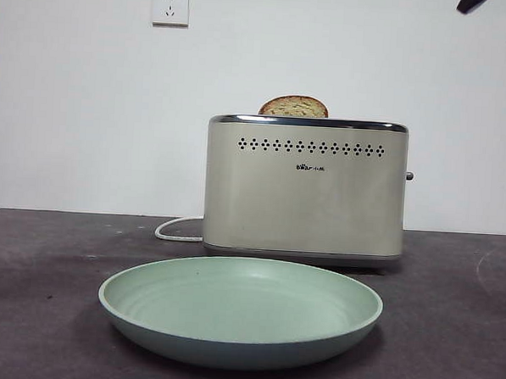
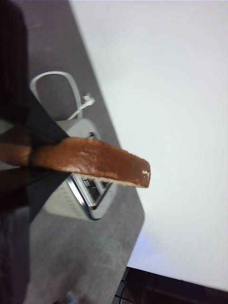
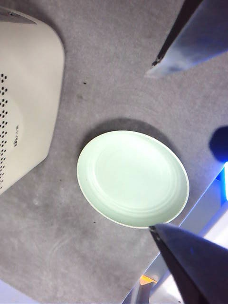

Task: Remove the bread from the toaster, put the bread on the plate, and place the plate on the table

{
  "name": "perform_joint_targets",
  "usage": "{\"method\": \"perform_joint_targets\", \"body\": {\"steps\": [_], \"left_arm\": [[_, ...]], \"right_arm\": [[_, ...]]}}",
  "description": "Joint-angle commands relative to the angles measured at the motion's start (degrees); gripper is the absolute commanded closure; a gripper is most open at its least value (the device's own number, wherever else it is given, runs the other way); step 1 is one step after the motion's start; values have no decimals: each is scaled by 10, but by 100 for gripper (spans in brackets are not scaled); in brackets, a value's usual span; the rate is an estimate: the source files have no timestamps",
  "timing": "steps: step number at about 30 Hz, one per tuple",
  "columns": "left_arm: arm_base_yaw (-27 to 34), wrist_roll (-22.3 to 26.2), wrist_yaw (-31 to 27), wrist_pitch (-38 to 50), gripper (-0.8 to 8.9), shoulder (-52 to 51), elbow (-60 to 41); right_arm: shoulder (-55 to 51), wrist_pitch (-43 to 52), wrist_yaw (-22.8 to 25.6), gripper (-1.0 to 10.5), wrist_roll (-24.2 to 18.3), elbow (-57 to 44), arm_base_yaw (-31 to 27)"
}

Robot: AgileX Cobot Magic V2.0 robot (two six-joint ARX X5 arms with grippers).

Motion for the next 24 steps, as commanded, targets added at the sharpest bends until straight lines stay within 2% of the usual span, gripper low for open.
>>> {"method": "perform_joint_targets", "body": {"steps": [1, 5, 8, 17, 24], "left_arm": [[1, -51, -3, -1, 822, -54, -65], [1, -111, 3, -14, 822, -134, -159], [0, -144, 28, -30, 822, -176, -206], [0, -152, 90, -96, 822, -216, -223], [0, -155, 99, -116, 822, -216, -223]], "right_arm": [[14, 6, -2, 309, 7, 2, 11], [49, 21, -1, 327, 7, 2, 42], [89, 37, 4, 327, 8, 2, 72], [250, 68, 18, 327, 7, 2, 121], [351, 111, 18, 328, 7, 2, 160]]}}
